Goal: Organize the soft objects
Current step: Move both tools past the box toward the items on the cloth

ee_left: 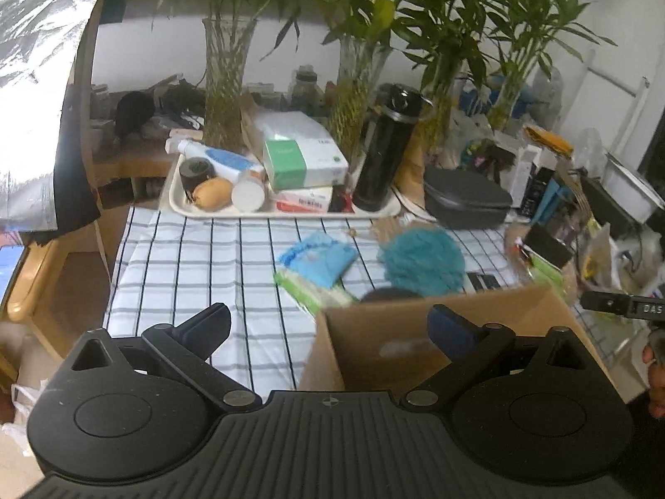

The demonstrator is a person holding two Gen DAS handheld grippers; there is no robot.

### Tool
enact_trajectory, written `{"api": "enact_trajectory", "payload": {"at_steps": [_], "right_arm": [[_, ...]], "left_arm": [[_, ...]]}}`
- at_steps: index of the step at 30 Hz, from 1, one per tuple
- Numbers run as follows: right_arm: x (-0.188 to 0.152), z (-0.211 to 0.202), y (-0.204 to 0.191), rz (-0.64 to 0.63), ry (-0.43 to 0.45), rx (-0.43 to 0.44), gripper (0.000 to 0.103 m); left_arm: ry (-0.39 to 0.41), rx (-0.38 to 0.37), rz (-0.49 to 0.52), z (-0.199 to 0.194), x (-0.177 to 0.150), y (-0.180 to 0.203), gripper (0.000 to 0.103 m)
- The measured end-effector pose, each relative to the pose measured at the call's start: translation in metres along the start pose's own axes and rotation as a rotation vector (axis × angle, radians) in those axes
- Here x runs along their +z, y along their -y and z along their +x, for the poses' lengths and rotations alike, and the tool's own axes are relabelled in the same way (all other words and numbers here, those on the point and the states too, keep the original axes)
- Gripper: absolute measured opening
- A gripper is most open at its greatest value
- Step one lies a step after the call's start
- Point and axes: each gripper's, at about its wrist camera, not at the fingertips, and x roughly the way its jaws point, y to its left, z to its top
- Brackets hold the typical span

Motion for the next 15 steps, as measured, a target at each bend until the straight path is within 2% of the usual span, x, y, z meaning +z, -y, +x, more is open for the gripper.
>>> {"api": "enact_trajectory", "payload": {"at_steps": [4, 15], "right_arm": [[0.012, 0.016, 0.011, 0.044, 0.009, 0.041, 0.103], [0.037, 0.067, 0.023, 0.015, 0.020, -0.003, 0.103]], "left_arm": [[0.025, 0.026, 0.005, 0.016, 0.011, -0.008, 0.103], [0.027, 0.046, -0.002, 0.066, 0.031, -0.037, 0.103]]}}
